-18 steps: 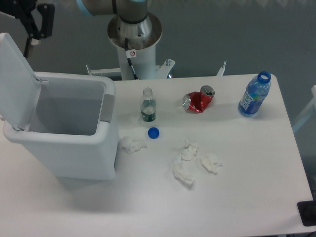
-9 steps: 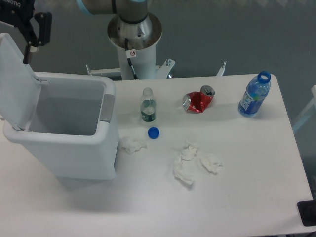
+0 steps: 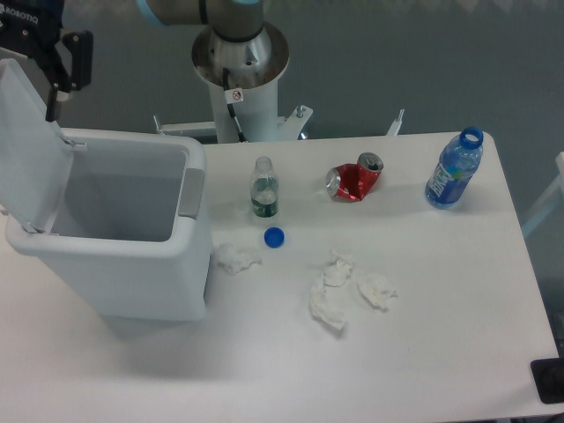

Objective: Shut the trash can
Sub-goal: 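Position the gripper behind the upright lid's edge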

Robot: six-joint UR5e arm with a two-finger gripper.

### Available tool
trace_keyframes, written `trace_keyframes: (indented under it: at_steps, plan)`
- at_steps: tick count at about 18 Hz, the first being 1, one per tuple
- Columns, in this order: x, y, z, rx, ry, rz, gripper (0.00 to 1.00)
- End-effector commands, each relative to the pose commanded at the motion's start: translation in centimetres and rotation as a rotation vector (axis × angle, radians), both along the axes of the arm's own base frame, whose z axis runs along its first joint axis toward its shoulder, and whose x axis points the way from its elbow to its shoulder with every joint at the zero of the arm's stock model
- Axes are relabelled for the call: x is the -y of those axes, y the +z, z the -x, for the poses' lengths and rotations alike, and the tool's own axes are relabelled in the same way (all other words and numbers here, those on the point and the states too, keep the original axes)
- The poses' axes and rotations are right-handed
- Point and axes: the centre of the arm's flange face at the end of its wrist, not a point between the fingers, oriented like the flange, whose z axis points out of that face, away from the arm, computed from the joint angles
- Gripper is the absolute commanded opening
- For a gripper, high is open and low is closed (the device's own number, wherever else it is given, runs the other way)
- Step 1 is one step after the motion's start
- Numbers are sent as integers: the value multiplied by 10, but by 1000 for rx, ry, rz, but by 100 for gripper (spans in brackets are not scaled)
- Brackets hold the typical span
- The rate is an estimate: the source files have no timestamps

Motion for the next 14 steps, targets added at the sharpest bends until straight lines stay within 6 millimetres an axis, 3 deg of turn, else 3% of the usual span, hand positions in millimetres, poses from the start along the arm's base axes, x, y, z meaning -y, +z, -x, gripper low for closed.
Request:
trace_keyframes:
  at_steps: [14]
  plan:
    - [8, 5, 5, -44, 39, 15, 100]
